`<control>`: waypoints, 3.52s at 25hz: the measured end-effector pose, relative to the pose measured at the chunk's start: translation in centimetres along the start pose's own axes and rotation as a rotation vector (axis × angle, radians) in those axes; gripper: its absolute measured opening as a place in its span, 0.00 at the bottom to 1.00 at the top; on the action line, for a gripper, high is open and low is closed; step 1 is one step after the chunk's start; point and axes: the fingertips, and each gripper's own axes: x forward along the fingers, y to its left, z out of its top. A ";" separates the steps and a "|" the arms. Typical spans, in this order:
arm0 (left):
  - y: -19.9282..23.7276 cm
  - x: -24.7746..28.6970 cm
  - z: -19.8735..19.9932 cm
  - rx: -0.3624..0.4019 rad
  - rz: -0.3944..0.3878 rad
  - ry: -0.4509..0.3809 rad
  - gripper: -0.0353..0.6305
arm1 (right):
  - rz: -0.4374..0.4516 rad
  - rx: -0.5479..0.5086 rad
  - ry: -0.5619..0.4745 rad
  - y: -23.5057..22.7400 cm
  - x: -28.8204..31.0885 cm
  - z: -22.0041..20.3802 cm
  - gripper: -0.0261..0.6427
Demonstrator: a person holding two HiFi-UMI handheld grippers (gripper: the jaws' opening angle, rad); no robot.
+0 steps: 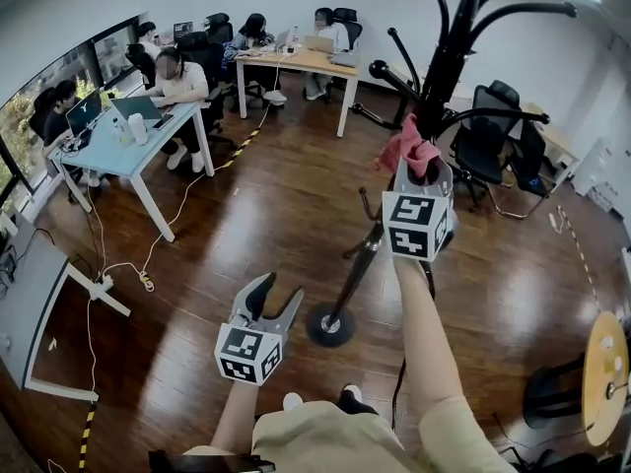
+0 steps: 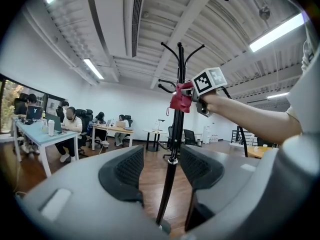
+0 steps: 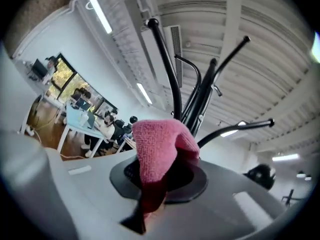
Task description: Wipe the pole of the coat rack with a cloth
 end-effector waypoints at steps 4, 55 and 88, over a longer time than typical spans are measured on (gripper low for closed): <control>-0.3 0.0 -0.1 0.004 -0.010 0.006 0.39 | -0.024 0.120 -0.015 0.0 0.4 -1.2 0.10; 1.0 -0.5 -0.5 -0.037 0.130 0.032 0.38 | 0.666 0.646 0.437 18.2 -2.7 -30.7 0.10; -3.4 8.0 4.6 0.060 0.121 -0.060 0.37 | 0.760 0.579 -0.108 5.0 -11.2 -16.1 0.11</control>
